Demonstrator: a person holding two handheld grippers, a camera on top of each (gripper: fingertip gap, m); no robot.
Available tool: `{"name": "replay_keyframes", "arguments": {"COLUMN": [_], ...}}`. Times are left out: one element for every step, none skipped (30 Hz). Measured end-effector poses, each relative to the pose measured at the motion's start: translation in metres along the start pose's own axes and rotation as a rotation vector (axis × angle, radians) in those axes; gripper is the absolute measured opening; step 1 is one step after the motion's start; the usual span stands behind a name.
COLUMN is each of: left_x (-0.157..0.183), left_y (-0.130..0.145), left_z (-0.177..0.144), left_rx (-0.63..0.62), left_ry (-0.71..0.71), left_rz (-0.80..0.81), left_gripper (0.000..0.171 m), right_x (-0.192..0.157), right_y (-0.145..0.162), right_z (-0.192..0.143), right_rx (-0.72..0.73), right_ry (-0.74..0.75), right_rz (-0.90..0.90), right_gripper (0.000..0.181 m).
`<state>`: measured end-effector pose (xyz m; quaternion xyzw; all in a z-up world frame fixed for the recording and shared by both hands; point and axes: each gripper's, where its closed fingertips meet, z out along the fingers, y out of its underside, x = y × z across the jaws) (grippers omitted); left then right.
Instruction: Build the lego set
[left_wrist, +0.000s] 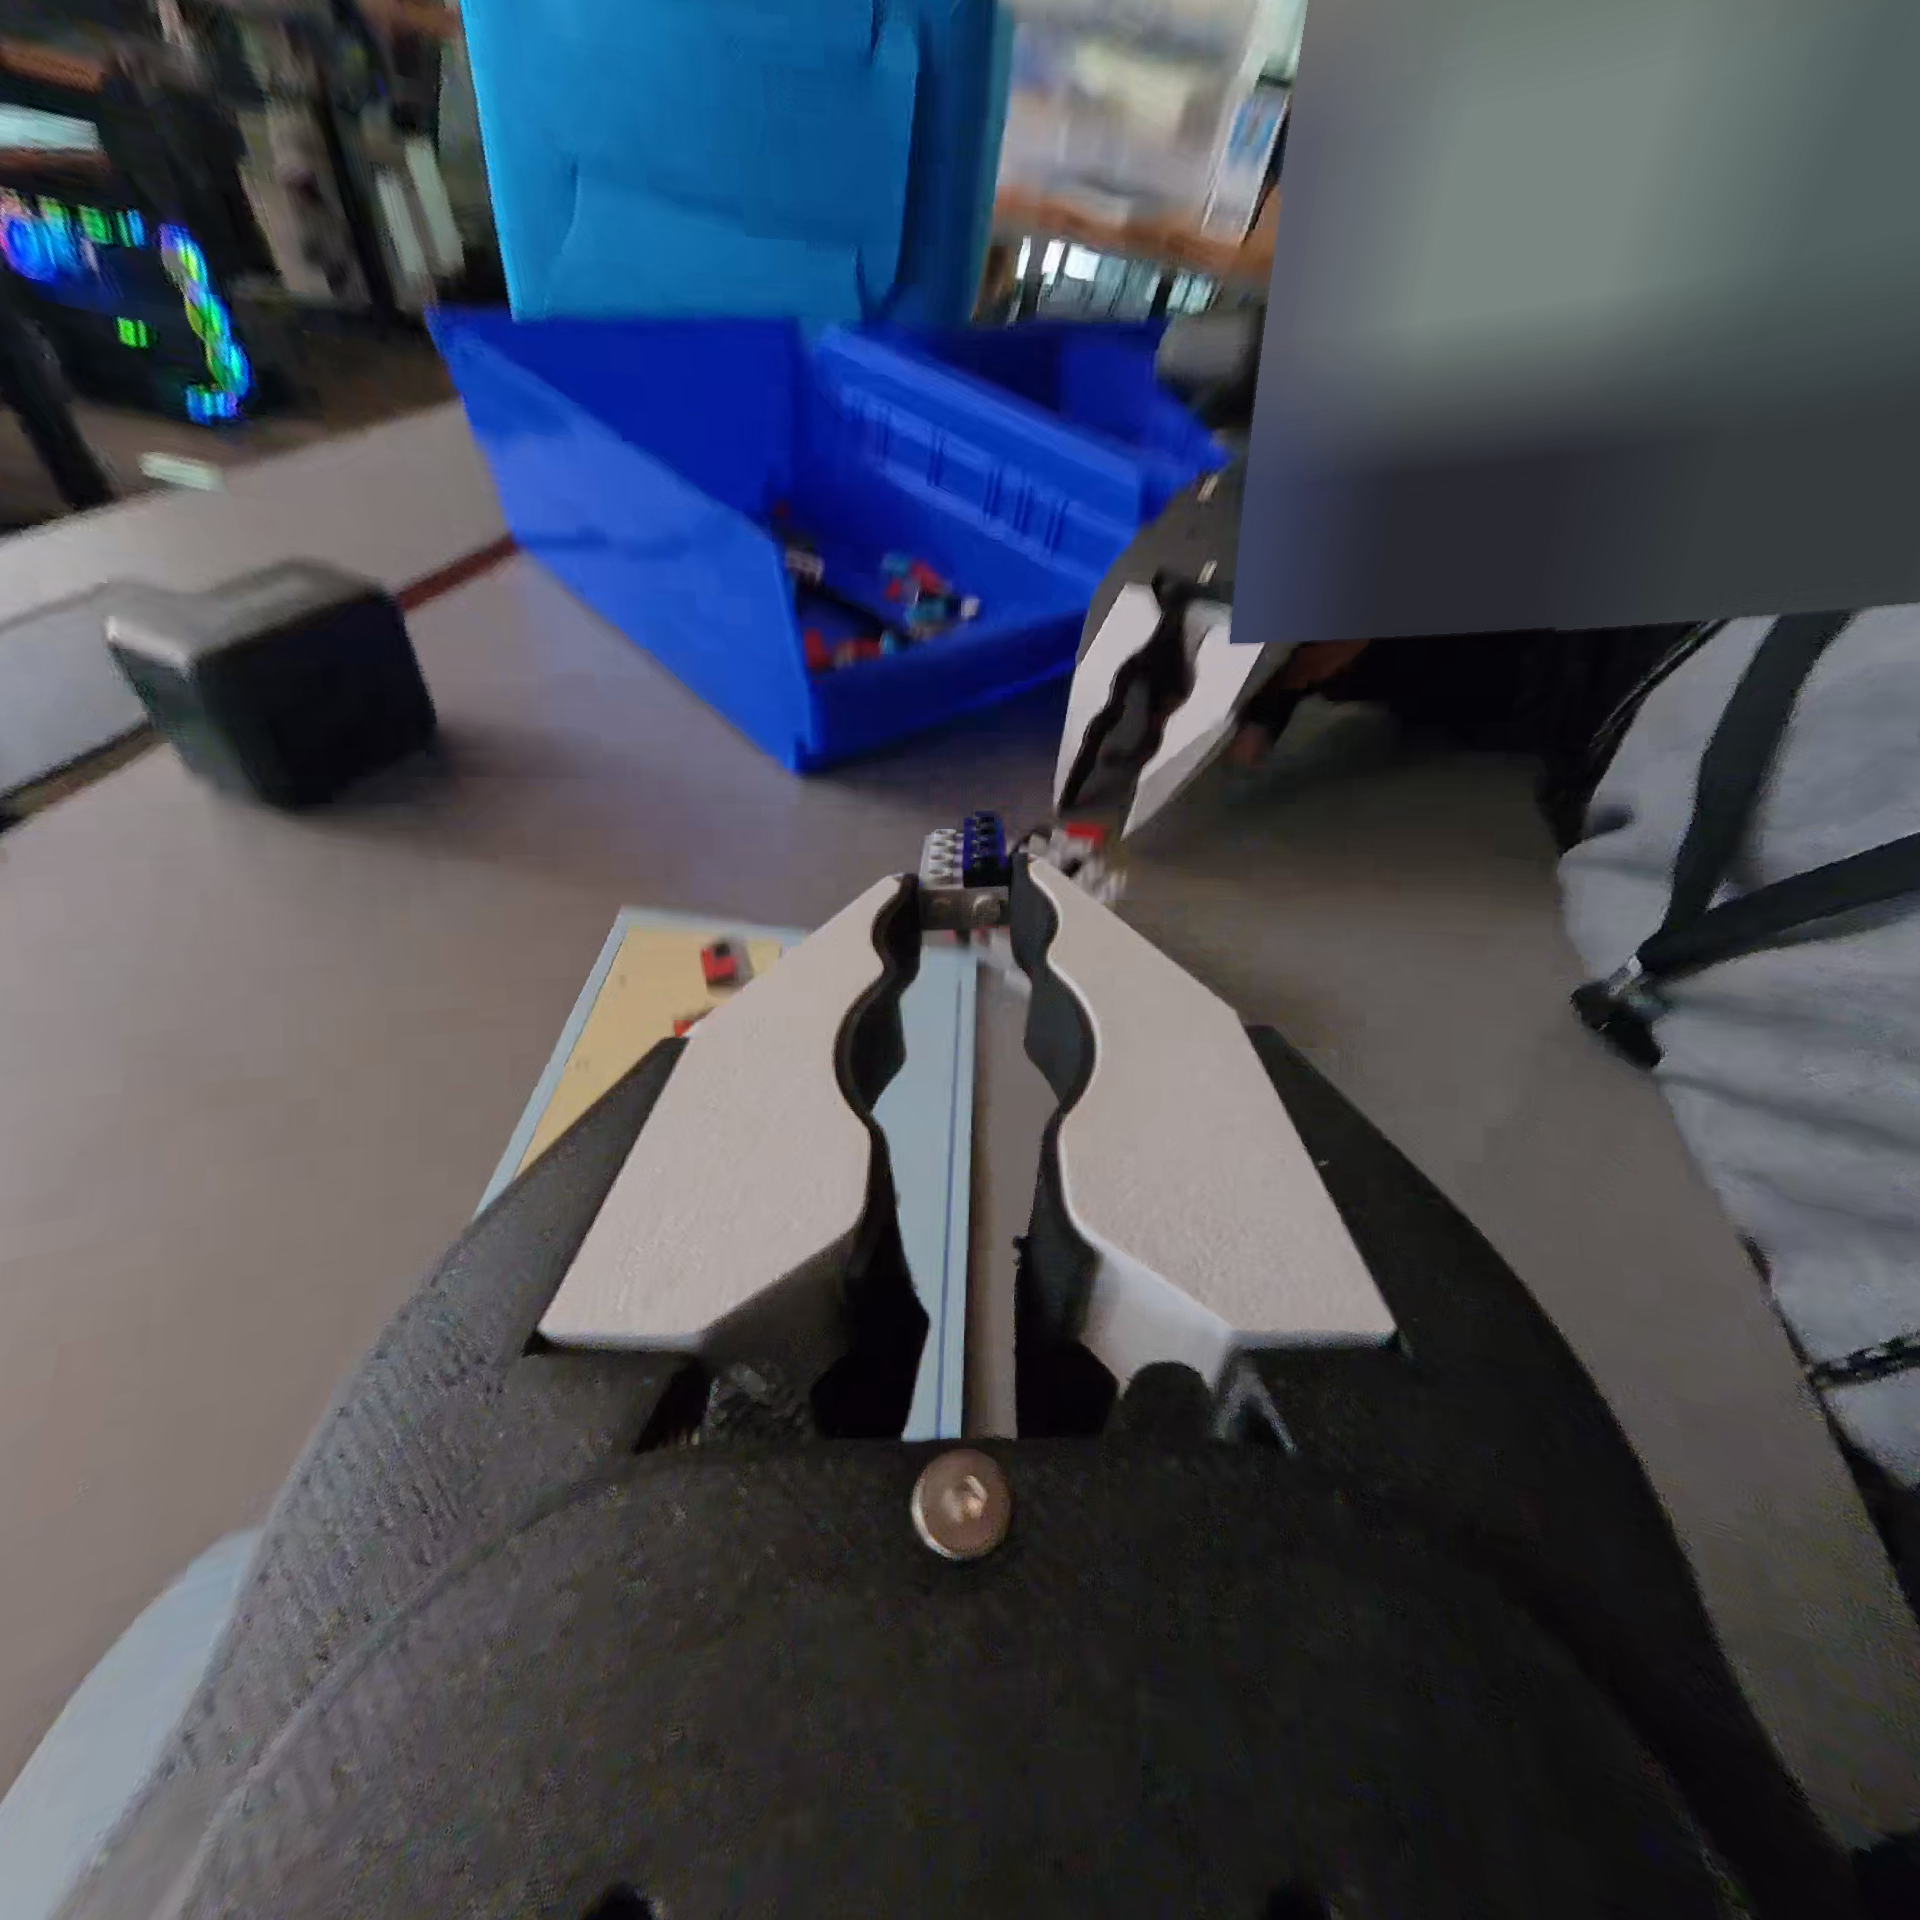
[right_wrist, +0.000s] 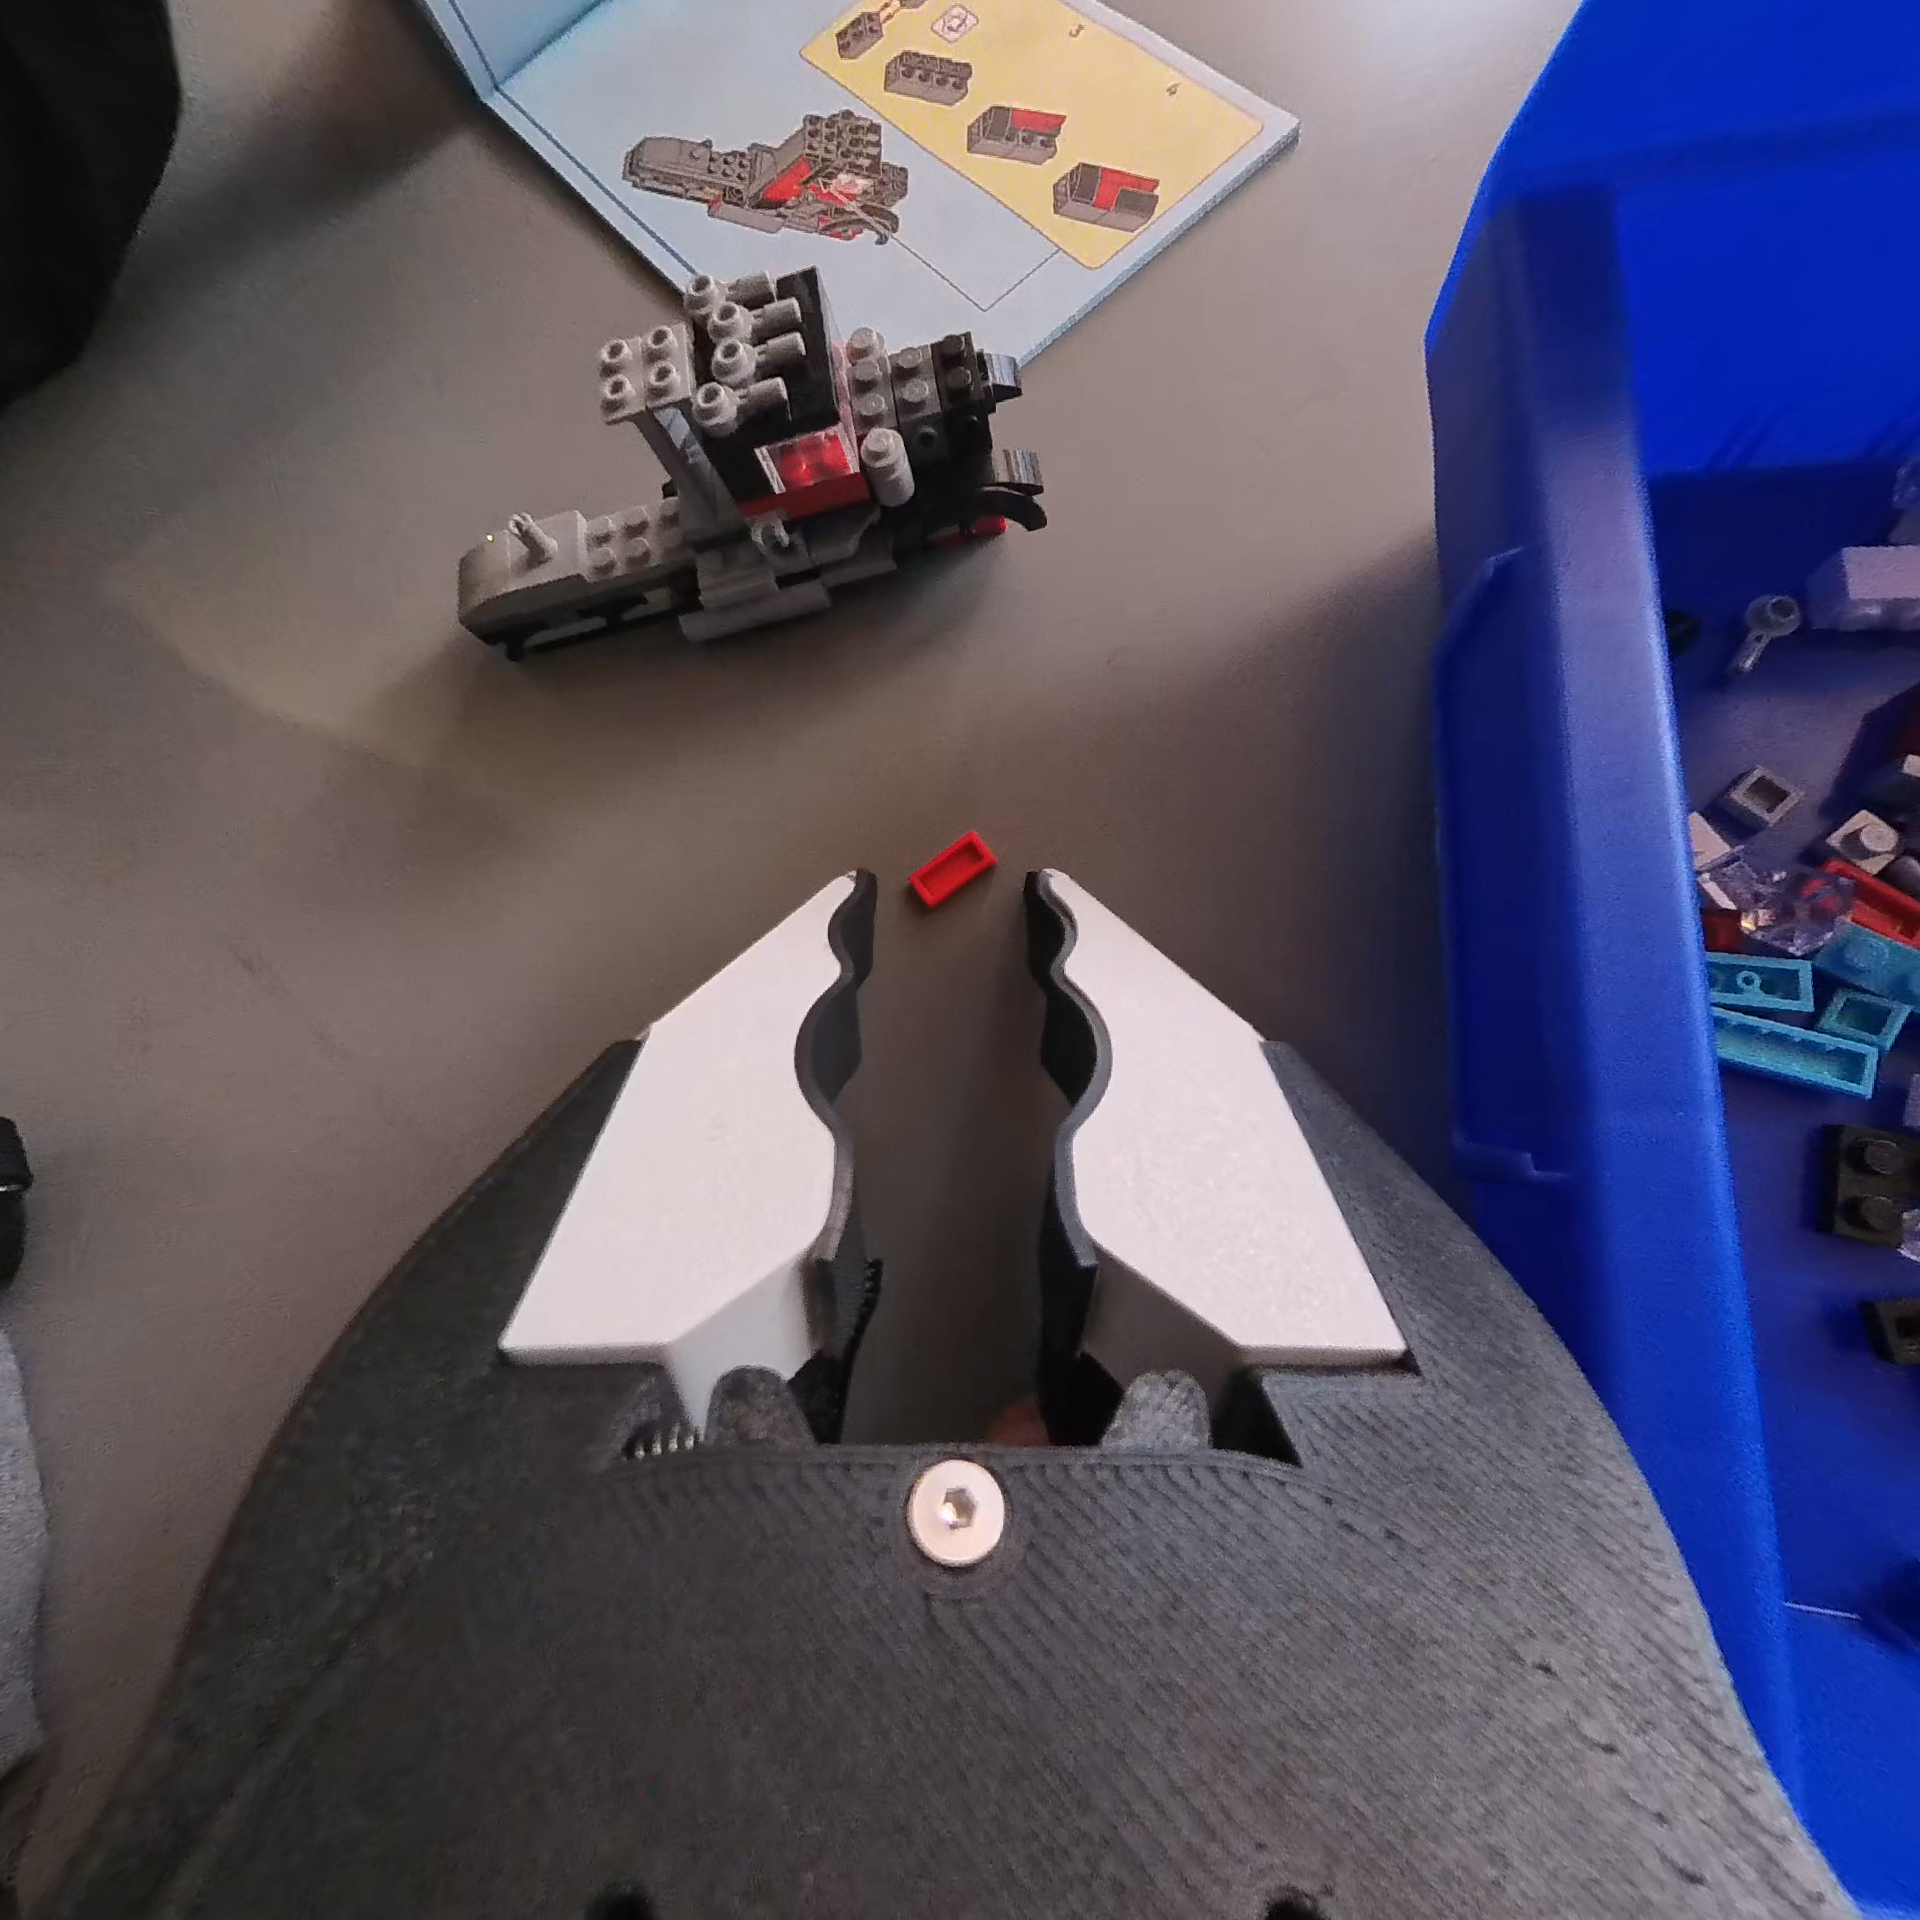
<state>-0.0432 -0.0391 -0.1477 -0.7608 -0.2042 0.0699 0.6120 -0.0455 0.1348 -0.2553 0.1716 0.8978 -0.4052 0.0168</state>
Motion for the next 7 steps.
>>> {"name": "replay_keyframes", "arguments": {"left_x": [-0.001, 0.0, 0.002, 0.004, 0.006, 0.006, 0.007], "left_y": [0.008, 0.015, 0.02, 0.023, 0.025, 0.027, 0.028], "left_z": [-0.001, -0.003, -0.005, -0.007, -0.009, -0.011, -0.012], "left_rx": [-0.05, -0.085, -0.11, -0.124, -0.133, -0.139, -0.144], "left_ry": [-0.01, -0.011, -0.006, 0.003, 0.009, 0.012, 0.016], "left_rz": [0.001, -0.001, -0.003, -0.004, -0.006, -0.009, -0.014], "left_gripper": [0.017, 0.017, 0.017, 0.017, 0.017, 0.017, 0.017], "right_x": [0.0, 0.0, 0.0, 0.0, 0.0, 0.0, 0.0], "right_y": [0.0, 0.0, 0.0, 0.0, 0.0, 0.0, 0.0], "right_z": [0.0, 0.0, 0.0, 0.0, 0.0, 0.0, 0.0], "right_rx": [0.0, 0.0, 0.001, 0.0, 0.0, 0.0, 0.0], "right_ry": [0.001, 0.002, 0.002, 0.002, 0.002, 0.002, 0.002], "right_rz": [0.0, 0.0, 0.0, 0.001, 0.001, 0.001, 0.001], "right_gripper": [0.031, 0.031, 0.031, 0.031, 0.031, 0.032, 0.032]}}
